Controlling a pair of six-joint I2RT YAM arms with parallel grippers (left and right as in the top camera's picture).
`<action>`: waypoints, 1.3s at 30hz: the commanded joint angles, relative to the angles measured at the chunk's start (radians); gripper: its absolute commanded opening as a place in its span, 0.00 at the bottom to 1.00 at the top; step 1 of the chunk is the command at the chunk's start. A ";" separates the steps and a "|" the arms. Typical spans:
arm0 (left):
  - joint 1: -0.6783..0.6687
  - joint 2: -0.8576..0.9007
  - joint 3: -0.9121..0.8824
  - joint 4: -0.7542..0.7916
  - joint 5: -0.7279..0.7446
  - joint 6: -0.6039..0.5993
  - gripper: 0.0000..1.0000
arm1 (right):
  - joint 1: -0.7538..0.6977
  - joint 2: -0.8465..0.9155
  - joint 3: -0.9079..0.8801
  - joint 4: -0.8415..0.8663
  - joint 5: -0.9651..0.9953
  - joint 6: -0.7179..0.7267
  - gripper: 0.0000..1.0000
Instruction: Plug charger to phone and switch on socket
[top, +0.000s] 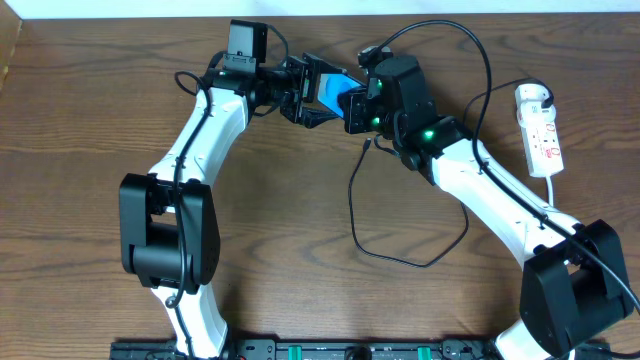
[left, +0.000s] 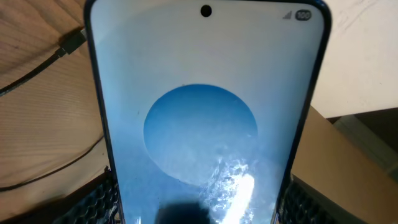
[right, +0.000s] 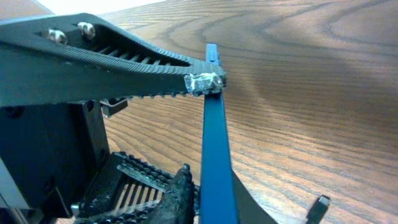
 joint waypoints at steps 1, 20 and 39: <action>-0.002 -0.019 0.024 0.005 0.037 0.017 0.61 | 0.006 -0.001 0.020 0.008 -0.012 0.010 0.01; -0.002 -0.019 0.024 0.006 0.037 0.213 0.93 | -0.159 -0.054 0.020 0.043 -0.222 0.311 0.01; -0.002 -0.019 0.024 0.312 0.036 0.266 0.92 | -0.146 -0.052 0.019 0.187 -0.211 1.085 0.01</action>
